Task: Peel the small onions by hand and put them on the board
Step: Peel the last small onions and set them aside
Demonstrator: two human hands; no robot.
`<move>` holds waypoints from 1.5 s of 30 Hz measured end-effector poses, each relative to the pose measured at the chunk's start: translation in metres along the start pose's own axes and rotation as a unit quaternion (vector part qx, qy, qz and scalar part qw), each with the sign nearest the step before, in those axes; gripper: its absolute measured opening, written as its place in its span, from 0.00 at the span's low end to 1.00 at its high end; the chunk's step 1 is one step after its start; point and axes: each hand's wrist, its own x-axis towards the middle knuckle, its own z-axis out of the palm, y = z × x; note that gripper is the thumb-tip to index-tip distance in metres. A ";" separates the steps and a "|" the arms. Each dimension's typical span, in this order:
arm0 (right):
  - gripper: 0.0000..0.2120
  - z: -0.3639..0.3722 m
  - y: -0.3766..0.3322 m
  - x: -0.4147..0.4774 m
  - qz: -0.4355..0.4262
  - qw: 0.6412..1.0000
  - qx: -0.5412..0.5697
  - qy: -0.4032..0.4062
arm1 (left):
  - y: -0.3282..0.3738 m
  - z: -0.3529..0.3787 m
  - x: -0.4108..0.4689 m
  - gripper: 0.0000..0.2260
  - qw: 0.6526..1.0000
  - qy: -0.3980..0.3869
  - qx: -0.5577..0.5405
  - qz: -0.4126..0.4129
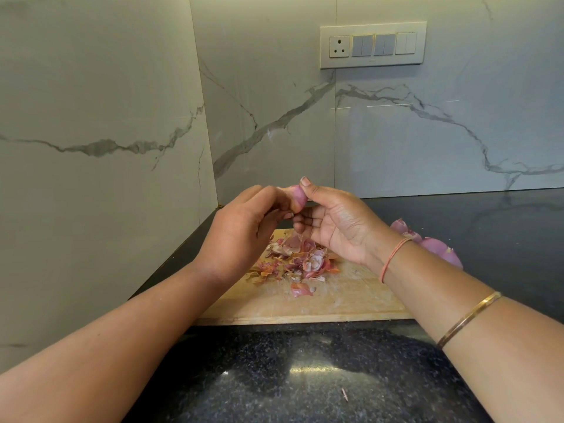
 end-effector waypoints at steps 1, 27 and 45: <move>0.11 0.000 0.000 0.000 -0.001 1.000 0.001 0.000 | -0.001 0.000 0.000 0.12 1.000 0.005 0.007 0.005; 0.09 -0.001 0.001 0.002 -0.004 1.000 0.022 -0.014 | 0.003 -0.001 0.000 0.08 0.999 0.008 -0.016 -0.042; 0.06 0.003 0.007 0.000 -0.022 0.999 -0.016 -0.024 | 0.010 -0.001 0.008 0.11 0.918 0.082 -0.278 -0.271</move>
